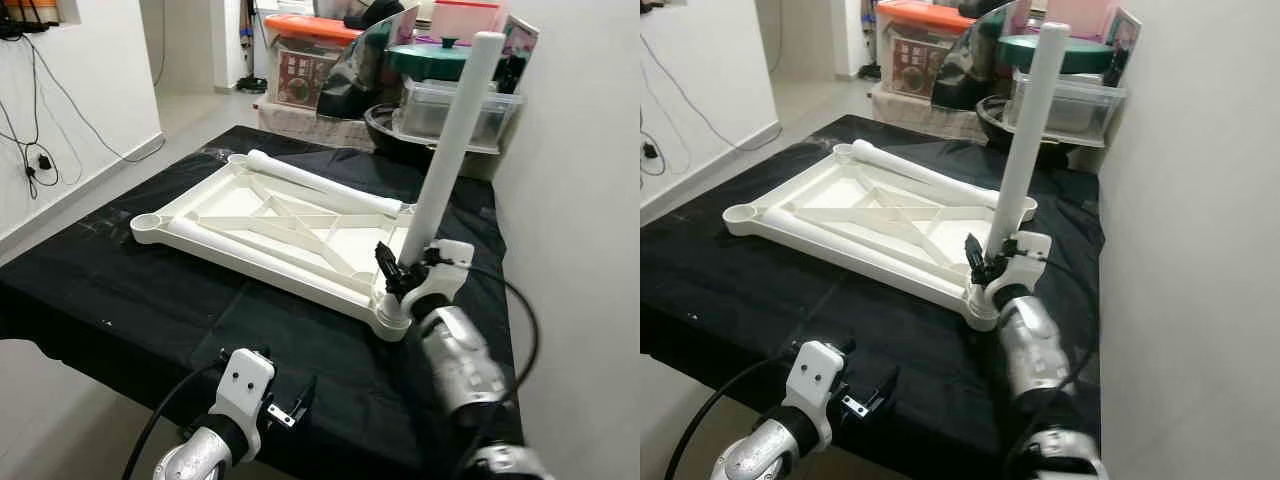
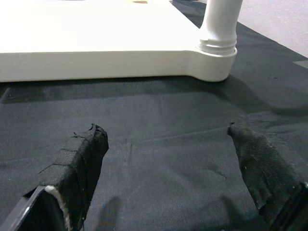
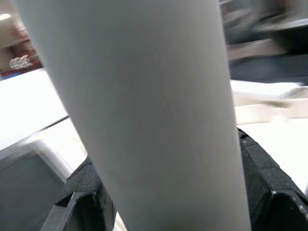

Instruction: Building children table

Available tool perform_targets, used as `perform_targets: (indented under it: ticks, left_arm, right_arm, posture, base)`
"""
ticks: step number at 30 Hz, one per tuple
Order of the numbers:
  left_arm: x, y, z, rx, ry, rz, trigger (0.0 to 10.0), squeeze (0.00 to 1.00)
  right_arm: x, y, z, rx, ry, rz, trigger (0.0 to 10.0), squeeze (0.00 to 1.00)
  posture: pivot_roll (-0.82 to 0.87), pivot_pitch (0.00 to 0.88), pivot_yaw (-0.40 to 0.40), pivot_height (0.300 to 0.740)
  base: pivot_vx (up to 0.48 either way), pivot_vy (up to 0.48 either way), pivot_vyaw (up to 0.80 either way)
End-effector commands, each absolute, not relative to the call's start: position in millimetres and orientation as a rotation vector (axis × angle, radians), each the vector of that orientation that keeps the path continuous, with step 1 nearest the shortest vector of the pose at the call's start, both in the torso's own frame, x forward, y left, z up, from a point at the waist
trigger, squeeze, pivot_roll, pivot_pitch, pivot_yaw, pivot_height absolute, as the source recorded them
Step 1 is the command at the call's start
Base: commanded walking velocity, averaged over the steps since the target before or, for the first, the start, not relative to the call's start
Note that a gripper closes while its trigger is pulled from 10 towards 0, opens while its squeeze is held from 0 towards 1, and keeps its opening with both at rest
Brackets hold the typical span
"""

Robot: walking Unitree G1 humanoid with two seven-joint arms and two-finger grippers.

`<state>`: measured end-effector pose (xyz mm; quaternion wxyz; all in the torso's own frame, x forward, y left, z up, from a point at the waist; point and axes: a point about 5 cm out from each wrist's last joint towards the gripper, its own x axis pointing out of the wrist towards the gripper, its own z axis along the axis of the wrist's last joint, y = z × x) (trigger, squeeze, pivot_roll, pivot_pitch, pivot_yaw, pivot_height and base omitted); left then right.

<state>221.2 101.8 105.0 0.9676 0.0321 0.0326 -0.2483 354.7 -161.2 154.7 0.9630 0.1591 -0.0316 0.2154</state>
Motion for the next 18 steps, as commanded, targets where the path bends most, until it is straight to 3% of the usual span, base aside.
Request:
perform_targets:
  ticks: [1,2,4,5,9,12,13,15,16,18]
  left_arm:
    - [220.5,100.1,100.8,0.062,0.084,-0.509,10.0,0.0]
    - [220.5,100.1,100.8,0.062,0.084,-0.509,10.0,0.0]
    - [220.6,100.2,101.0,0.062,0.083,-0.509,10.0,0.0]
    - [220.6,100.2,101.0,0.062,0.083,-0.509,10.0,0.0]
    - [220.8,100.2,101.2,0.063,0.082,-0.509,10.0,0.0]
    - [220.9,100.4,101.4,0.064,0.082,-0.509,10.0,0.0]
    - [220.9,100.6,101.4,0.065,0.082,-0.509,10.0,0.0]
    - [220.8,100.8,101.4,0.066,0.082,-0.509,10.0,0.0]
    - [220.7,100.8,101.4,0.066,0.082,-0.509,10.0,0.0]
    - [220.7,100.7,101.6,0.065,0.082,-0.509,10.0,0.0]
  right_arm:
    - [349.6,-149.3,159.3,0.331,-0.022,0.685,10.0,0.0]
    - [349.6,-149.3,159.3,0.331,-0.022,0.685,10.0,0.0]
    - [337.1,-150.7,158.2,0.255,0.057,0.955,10.0,0.0]
    - [337.1,-150.7,158.2,0.255,0.057,0.955,10.0,0.0]
    - [319.9,-146.2,155.3,0.157,0.156,1.272,10.0,0.0]
    - [319.1,-141.1,158.5,0.143,0.16,1.344,10.0,0.0]
    - [320.3,-136.5,161.2,0.136,0.152,1.369,6.7,0.0]
    - [321.7,-130.4,164.5,0.121,0.141,1.403,6.7,0.0]
    - [324.7,-126.4,165.9,0.109,0.119,1.378,0.0,0.0]
    - [329.3,-123.6,166.3,0.094,0.097,1.325,0.0,0.0]
  posture:
    - [0.22,0.0,-0.102,0.74]
    - [0.22,0.0,-0.102,0.74]
    - [0.22,0.0,-0.101,0.74]
    - [0.22,0.0,-0.101,0.74]
    - [0.22,0.0,-0.102,0.74]
    - [0.22,0.0,-0.102,0.74]
    - [0.22,0.0,-0.101,0.74]
    - [0.22,0.0,-0.1,0.74]
    - [0.23,0.0,-0.101,0.74]
    - [0.23,0.0,-0.101,0.74]
  base:
    - [0.0,0.0,0.0]
    - [0.0,0.0,0.0]
    - [0.0,0.0,0.0]
    - [0.0,0.0,0.0]
    - [0.0,0.0,0.0]
    - [0.0,0.0,0.0]
    - [0.0,0.0,0.0]
    - [0.0,0.0,0.0]
    - [0.0,0.0,0.0]
    - [0.0,0.0,0.0]
